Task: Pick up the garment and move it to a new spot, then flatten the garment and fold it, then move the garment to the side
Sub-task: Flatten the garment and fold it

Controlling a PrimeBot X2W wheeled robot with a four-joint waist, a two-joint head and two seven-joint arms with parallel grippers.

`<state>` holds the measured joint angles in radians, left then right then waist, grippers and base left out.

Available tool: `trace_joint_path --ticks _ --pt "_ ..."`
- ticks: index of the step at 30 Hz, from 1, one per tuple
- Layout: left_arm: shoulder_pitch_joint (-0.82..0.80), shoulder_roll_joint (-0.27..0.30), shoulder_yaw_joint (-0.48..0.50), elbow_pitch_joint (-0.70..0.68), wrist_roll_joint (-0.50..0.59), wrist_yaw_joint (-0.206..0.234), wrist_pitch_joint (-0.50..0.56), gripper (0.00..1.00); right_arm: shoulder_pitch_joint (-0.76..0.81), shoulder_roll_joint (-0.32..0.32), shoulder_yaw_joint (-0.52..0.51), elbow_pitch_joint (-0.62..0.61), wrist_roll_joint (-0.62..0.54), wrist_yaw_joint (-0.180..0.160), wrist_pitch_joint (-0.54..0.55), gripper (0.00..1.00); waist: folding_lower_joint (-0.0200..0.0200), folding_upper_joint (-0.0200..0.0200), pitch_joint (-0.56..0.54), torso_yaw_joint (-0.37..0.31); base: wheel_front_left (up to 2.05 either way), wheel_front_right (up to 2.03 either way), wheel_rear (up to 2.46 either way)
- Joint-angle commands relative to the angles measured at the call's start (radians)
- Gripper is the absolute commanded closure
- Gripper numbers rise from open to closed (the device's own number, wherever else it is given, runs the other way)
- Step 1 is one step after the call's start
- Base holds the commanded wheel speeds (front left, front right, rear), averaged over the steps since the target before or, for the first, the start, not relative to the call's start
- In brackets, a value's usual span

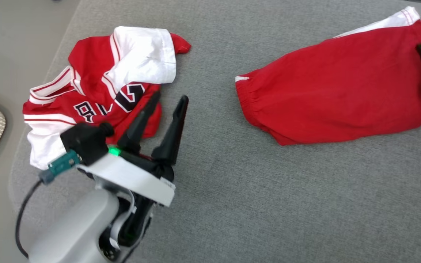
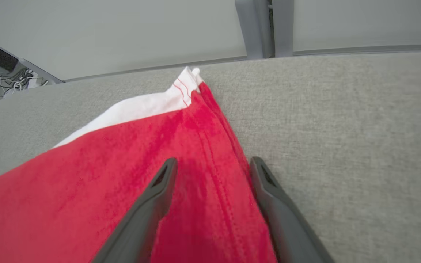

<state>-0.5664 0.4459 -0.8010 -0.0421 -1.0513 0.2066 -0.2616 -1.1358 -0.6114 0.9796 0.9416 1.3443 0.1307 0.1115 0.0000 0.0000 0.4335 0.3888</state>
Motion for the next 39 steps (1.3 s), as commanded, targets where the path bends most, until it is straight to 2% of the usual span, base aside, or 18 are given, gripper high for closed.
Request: trace_joint_path --ticks 1,6,7,8,9,10,15,19,20,25,31,39 --pt "0.083 -0.043 0.057 0.0 0.036 -0.031 -0.004 0.0 0.022 0.002 0.007 0.016 0.031 0.0 0.067 0.0 0.0 0.0 0.002 0.021 0.0 0.0 0.0" --pt "0.175 -0.122 0.147 0.022 0.097 -0.088 -0.005 0.0 0.024 0.024 0.019 0.026 0.067 0.0 0.153 0.0 0.0 0.0 -0.002 0.032 0.0 0.0 0.0" --pt "0.186 -0.134 0.16 0.028 0.109 -0.099 -0.005 0.0 0.022 0.026 0.019 0.02 0.068 0.0 0.15 0.28 0.0 0.0 -0.004 0.032 0.0 0.0 0.0" --pt "0.194 -0.146 0.17 0.036 0.12 -0.11 -0.004 0.0 0.02 0.026 0.018 0.015 0.07 0.0 0.14 0.73 0.0 0.0 -0.006 0.033 0.0 0.0 0.0" --pt "0.194 -0.146 0.17 0.036 0.12 -0.11 -0.004 0.0 0.02 0.026 0.018 0.015 0.07 0.0 0.14 0.73 0.0 0.0 -0.006 0.033 0.0 0.0 0.0" --pt "0.199 -0.157 0.184 0.04 0.139 -0.12 -0.004 0.0 0.021 0.024 0.016 0.012 0.07 0.0 0.126 1.0 0.0 0.0 -0.01 0.032 0.0 0.0 0.0" --pt "0.234 -0.205 0.247 0.06 0.25 -0.155 -0.004 0.0 0.038 0.026 -0.015 -0.002 0.092 0.0 0.032 1.0 0.0 0.0 -0.043 0.013 0.0 0.0 0.0" --pt "0.258 -0.221 0.285 0.08 0.312 -0.17 -0.004 0.0 0.08 0.032 -0.035 -0.032 0.121 0.0 -0.03 1.0 0.0 0.0 -0.078 -0.011 0.0 0.0 0.0" --pt "0.281 -0.237 0.309 0.095 0.335 -0.179 -0.003 0.0 0.111 0.03 -0.053 -0.056 0.138 0.0 -0.078 1.0 0.0 0.0 -0.105 -0.032 0.0 0.0 0.0" --pt "0.327 -0.255 0.354 0.127 0.39 -0.204 -0.003 0.0 0.215 0.039 -0.078 -0.118 0.179 0.0 -0.179 1.0 0.0 0.0 -0.184 -0.103 0.0 0.0 0.0" --pt "0.383 -0.265 0.391 0.154 0.424 -0.223 -0.003 0.0 0.328 0.038 -0.082 -0.176 0.202 0.0 -0.245 1.0 0.0 0.0 -0.25 -0.197 0.0 0.0 0.0" --pt "0.422 -0.269 0.394 0.177 0.444 -0.228 -0.003 0.0 0.436 -0.023 -0.103 -0.179 0.229 0.0 -0.294 1.0 0.0 0.0 -0.284 -0.266 0.0 0.0 0.0"
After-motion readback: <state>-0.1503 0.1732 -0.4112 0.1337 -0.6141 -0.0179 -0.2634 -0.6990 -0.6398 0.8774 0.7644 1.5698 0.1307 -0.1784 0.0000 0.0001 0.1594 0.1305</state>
